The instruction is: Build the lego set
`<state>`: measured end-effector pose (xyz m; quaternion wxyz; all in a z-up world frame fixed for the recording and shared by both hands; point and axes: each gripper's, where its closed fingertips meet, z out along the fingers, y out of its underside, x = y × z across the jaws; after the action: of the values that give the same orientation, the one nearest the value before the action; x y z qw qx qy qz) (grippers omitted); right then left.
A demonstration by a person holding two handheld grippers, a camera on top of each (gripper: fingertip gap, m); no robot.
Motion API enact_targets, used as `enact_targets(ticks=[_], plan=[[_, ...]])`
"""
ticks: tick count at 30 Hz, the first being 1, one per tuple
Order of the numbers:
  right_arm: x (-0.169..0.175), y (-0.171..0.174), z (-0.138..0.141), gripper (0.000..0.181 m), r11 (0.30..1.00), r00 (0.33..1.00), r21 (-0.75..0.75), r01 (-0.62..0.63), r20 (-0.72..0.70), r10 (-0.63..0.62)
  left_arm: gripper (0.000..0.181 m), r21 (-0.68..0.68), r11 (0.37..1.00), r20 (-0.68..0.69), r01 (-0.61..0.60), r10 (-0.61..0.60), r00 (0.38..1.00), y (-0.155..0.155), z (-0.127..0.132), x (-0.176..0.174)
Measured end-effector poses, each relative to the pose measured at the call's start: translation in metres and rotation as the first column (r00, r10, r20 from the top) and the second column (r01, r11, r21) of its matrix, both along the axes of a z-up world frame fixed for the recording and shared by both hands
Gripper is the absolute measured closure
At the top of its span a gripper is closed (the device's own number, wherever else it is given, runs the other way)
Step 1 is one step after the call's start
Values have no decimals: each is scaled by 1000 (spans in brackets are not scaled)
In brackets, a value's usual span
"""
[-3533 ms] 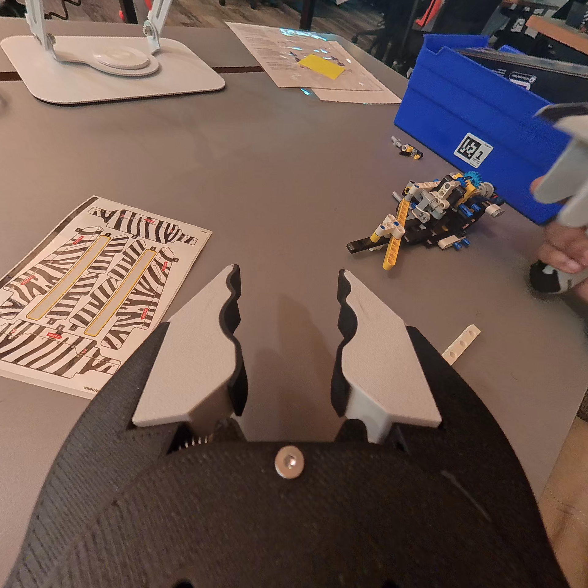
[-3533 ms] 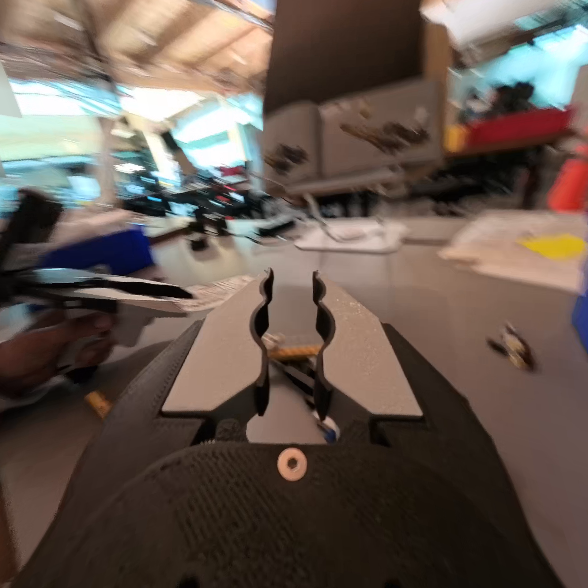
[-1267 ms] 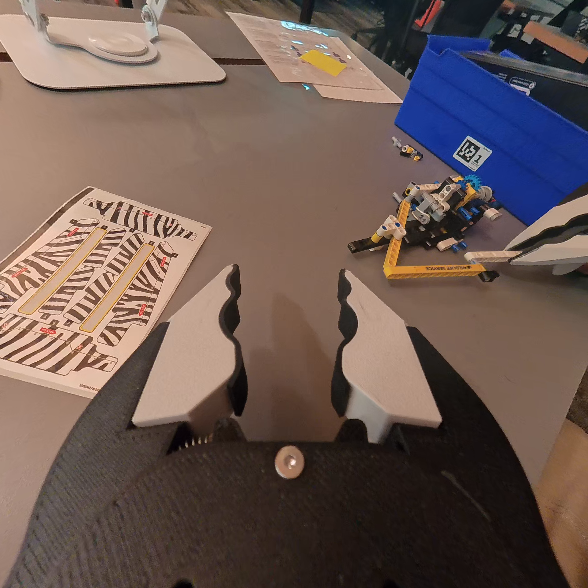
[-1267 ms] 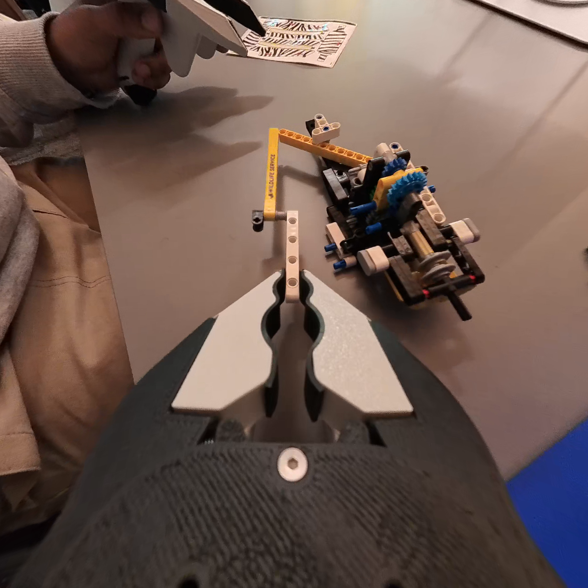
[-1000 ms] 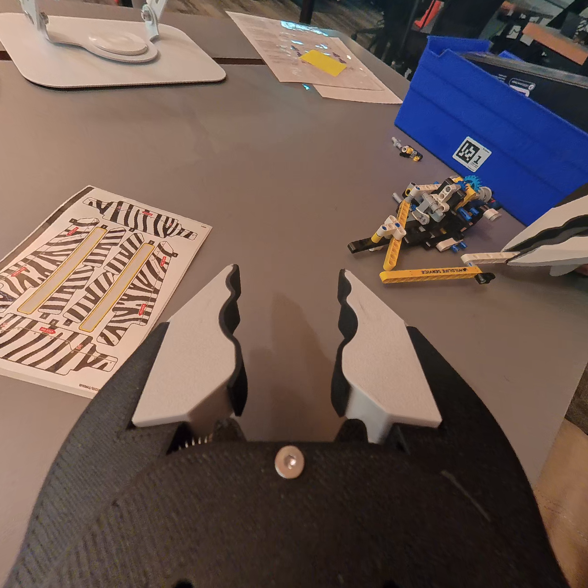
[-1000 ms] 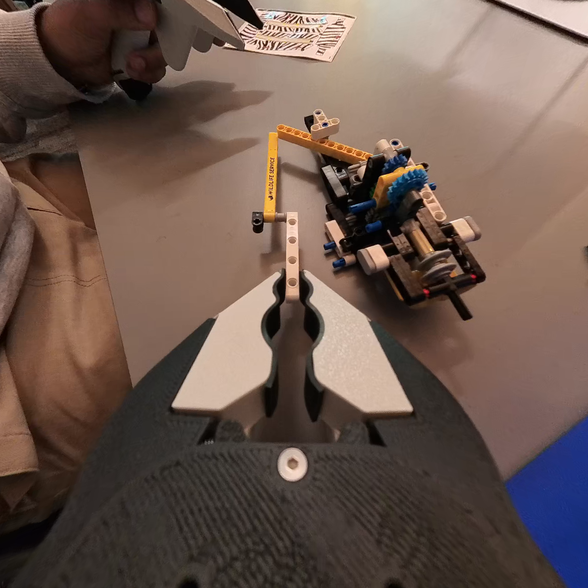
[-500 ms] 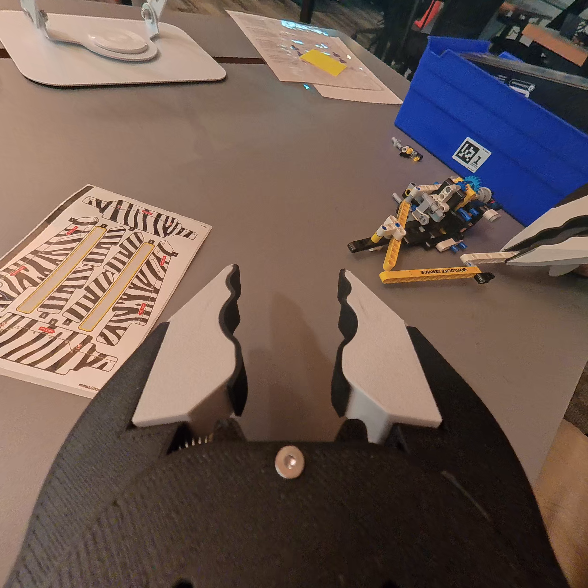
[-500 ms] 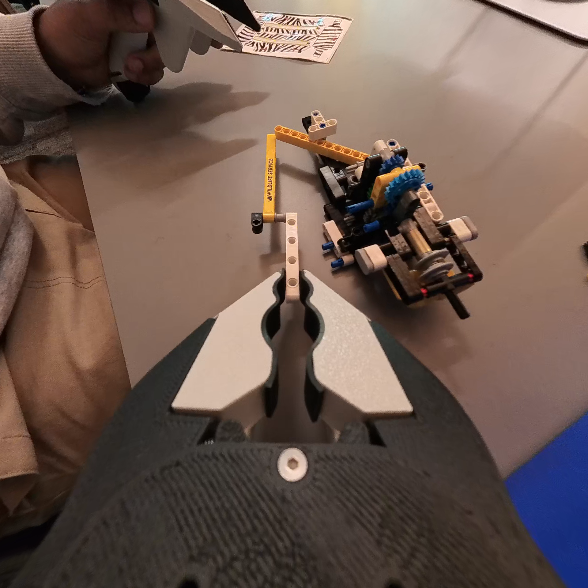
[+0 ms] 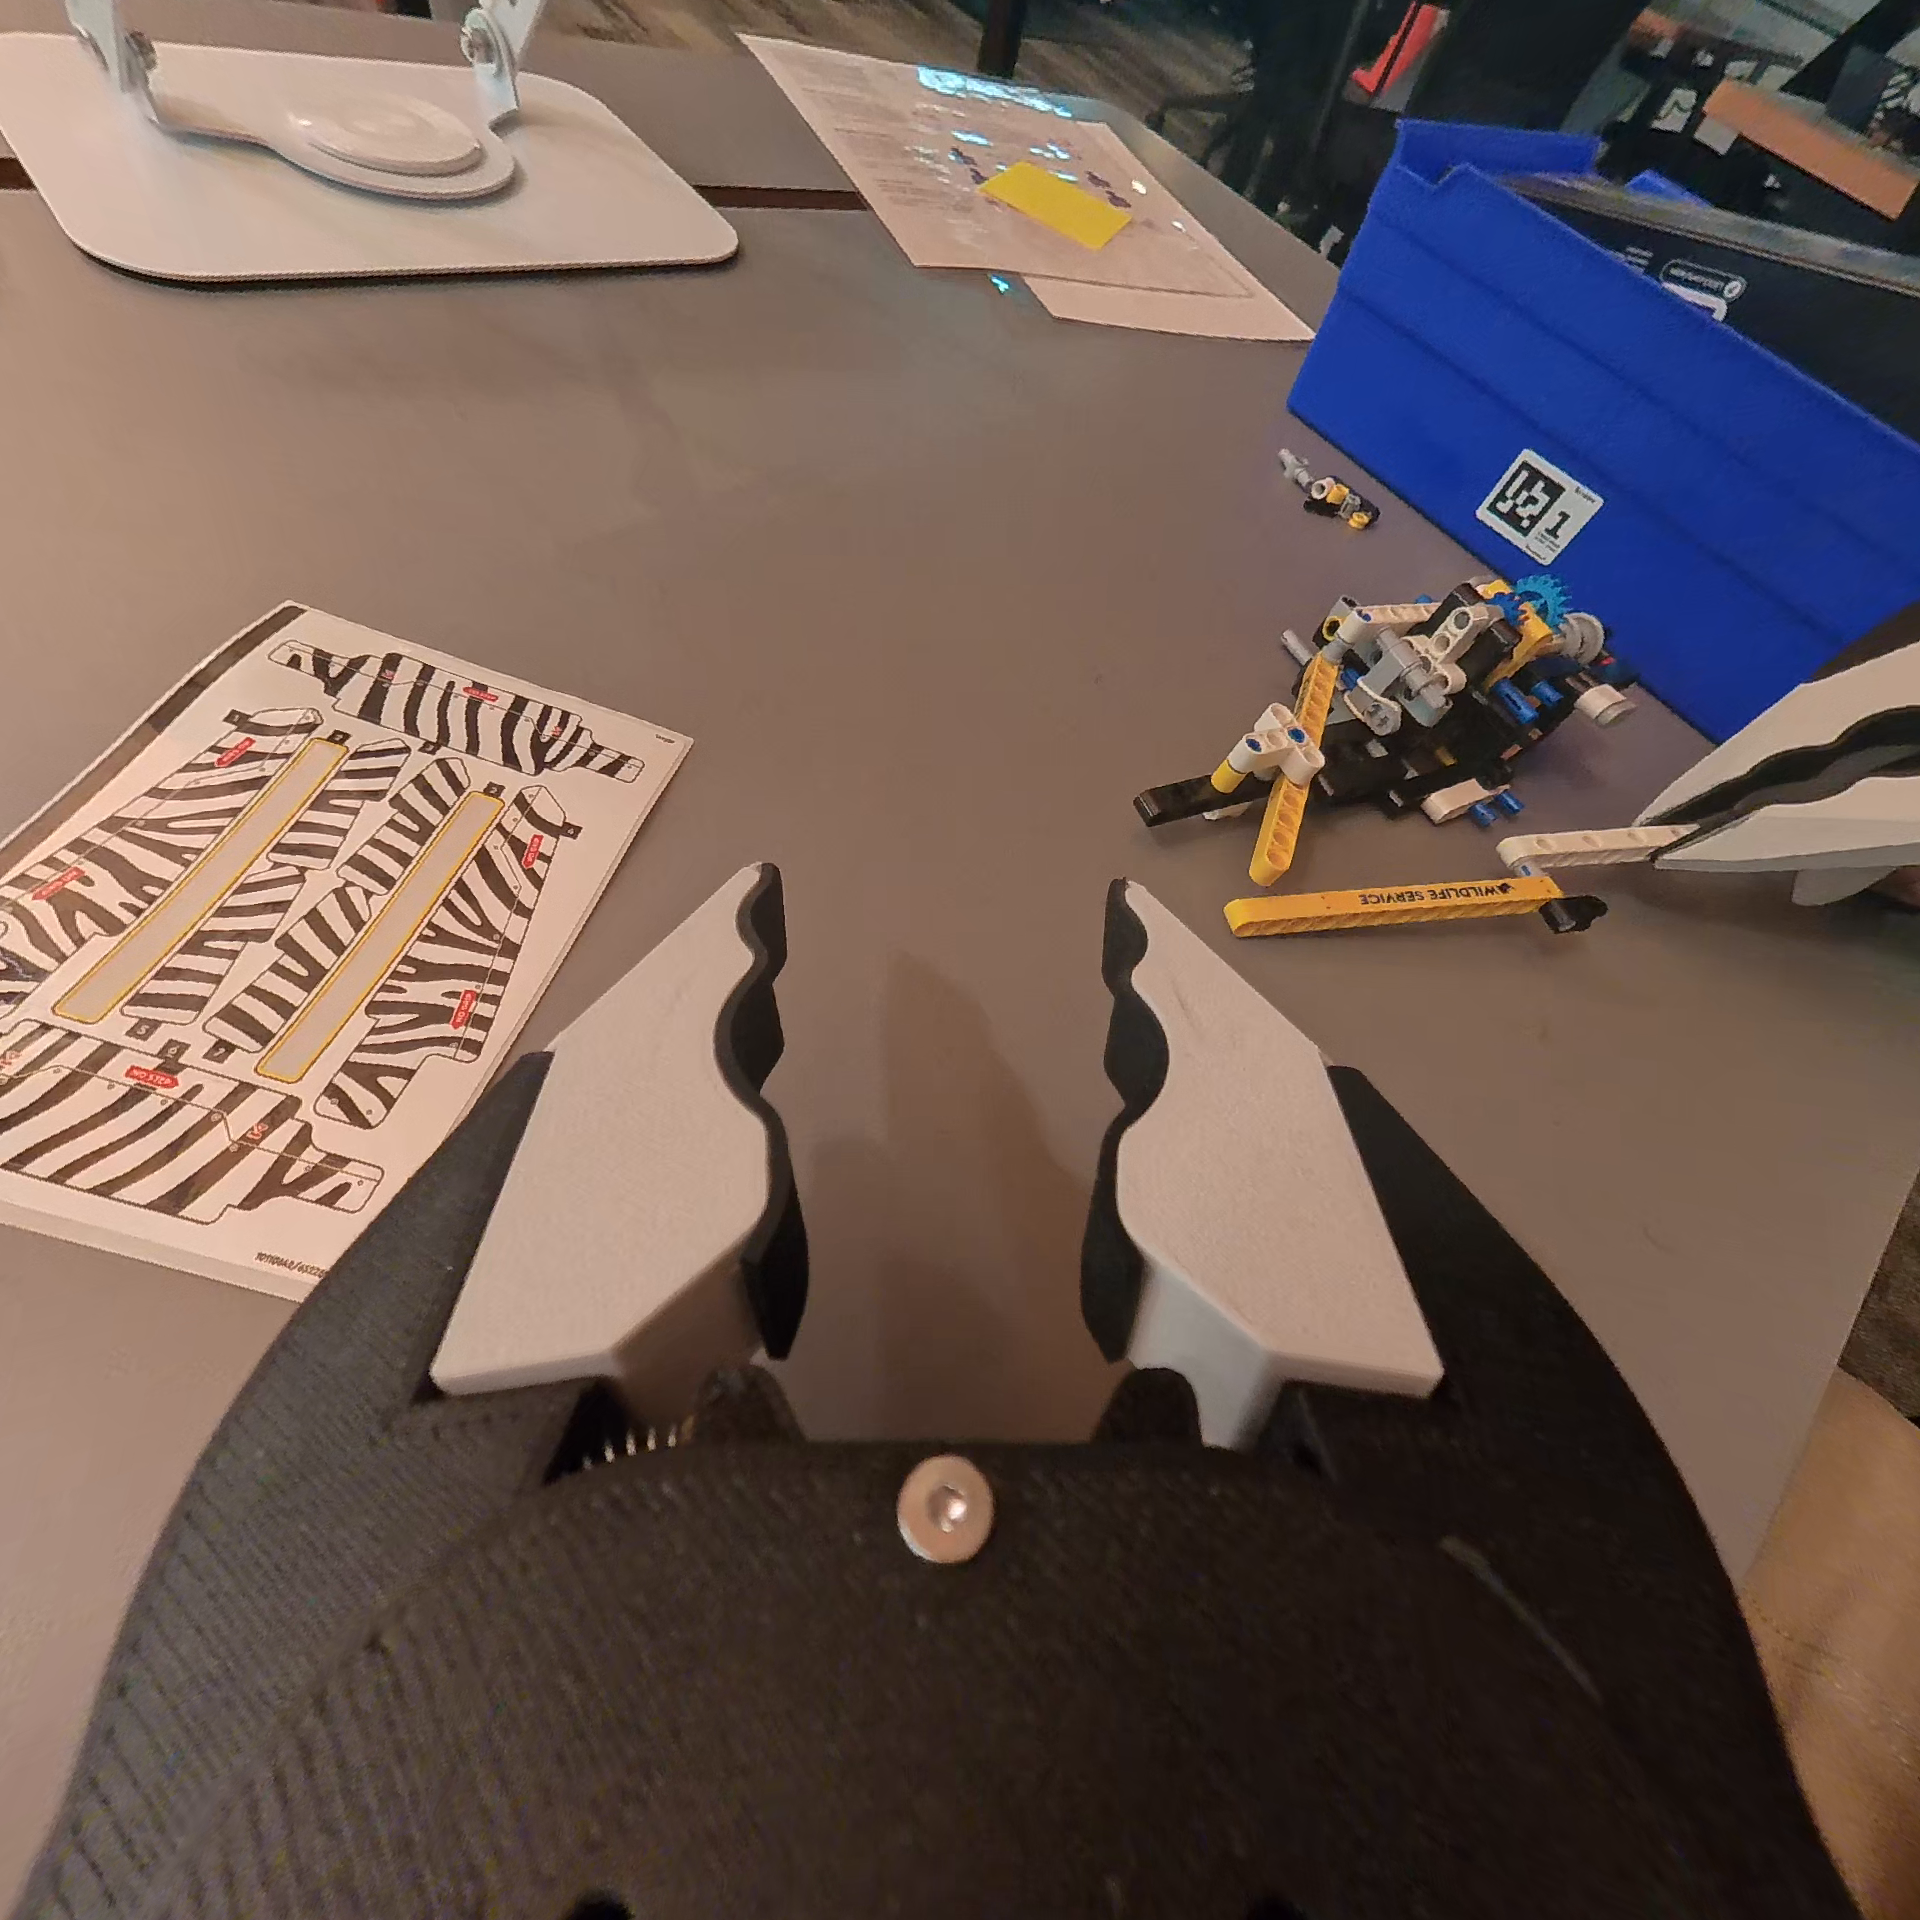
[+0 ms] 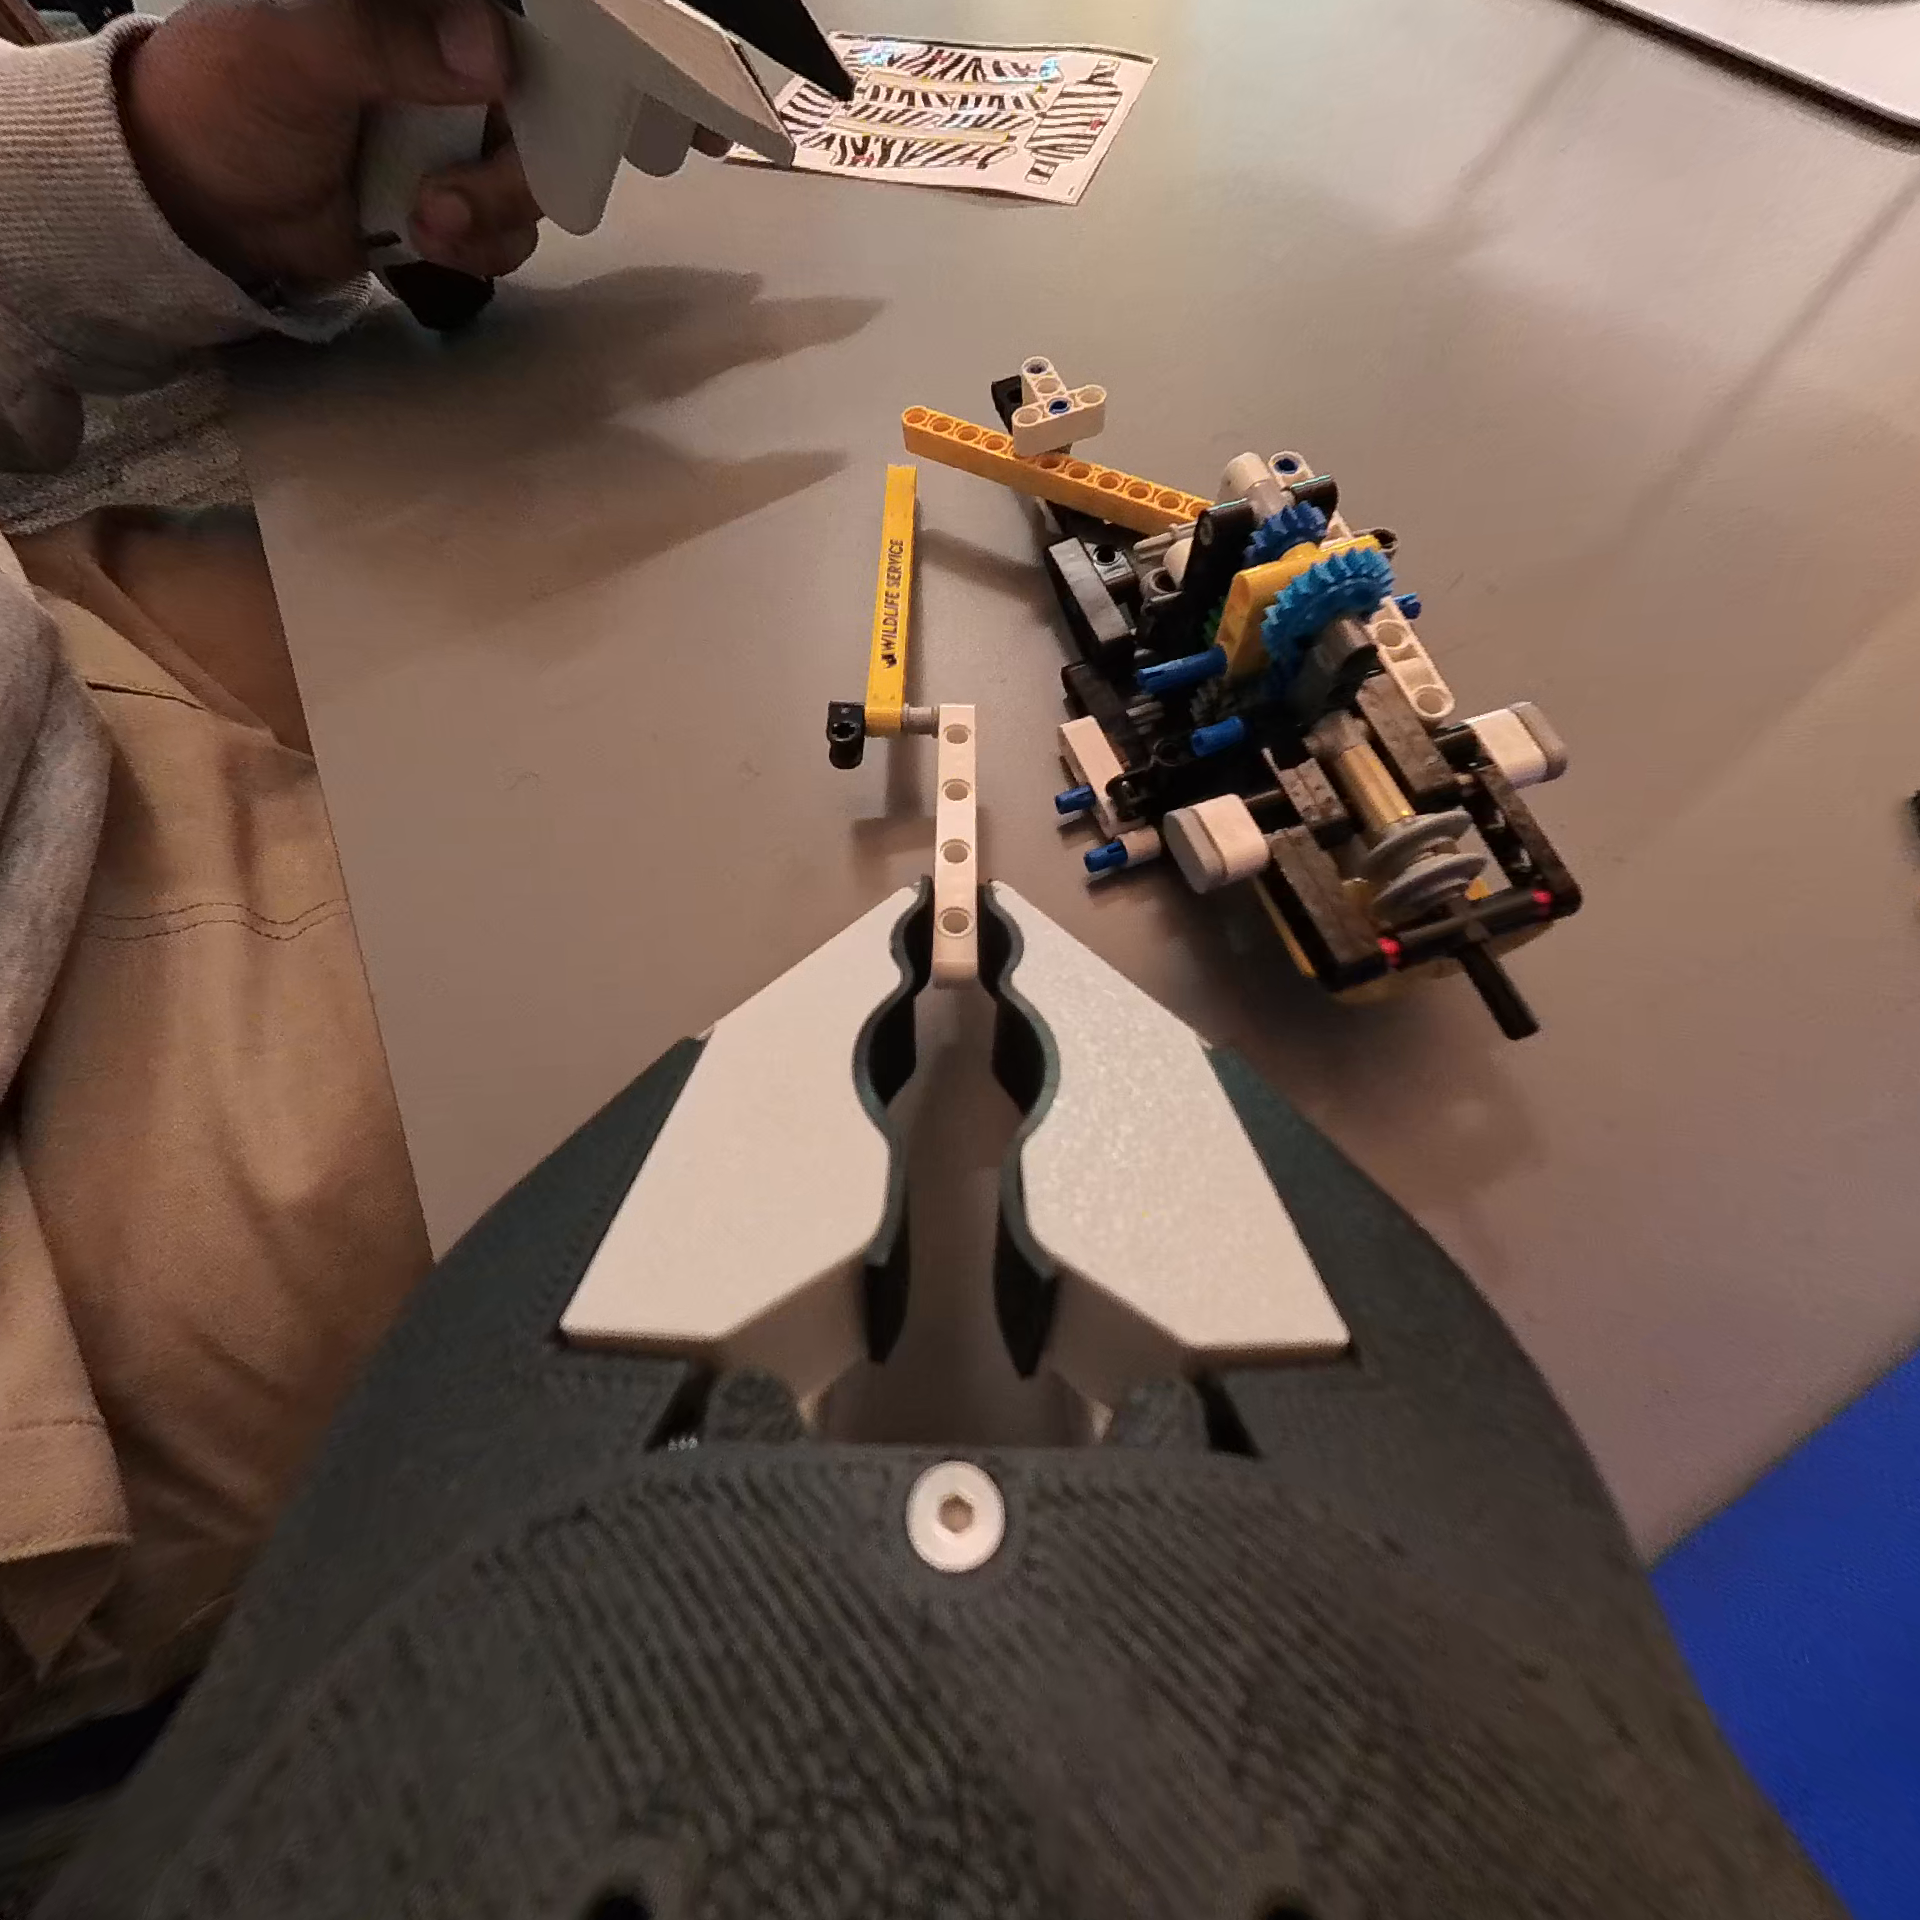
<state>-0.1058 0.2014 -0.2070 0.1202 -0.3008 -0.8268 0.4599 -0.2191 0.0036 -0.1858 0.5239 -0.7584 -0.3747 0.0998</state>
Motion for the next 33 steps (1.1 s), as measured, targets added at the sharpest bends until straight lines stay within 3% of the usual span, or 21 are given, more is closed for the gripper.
enact_targets(ticks=[13,20,25,33], plan=[[1,-1,1,175,1000,1000,-8,-3,-2,3,119,-3,999,-12,34,-34,999,4,1,5],[4,-5,9,175,996,1000,-87,-15,17,17,116,30,962,-32,270,-269,963,36,7,42],[14,-18,21,176,966,988,-254,-53,124,87,115,-69,899,-160,432,-437,885,52,10,75],[28,-39,28,176,896,925,-440,-60,313,216,129,-174,833,-243,525,-553,797,60,8,99]])
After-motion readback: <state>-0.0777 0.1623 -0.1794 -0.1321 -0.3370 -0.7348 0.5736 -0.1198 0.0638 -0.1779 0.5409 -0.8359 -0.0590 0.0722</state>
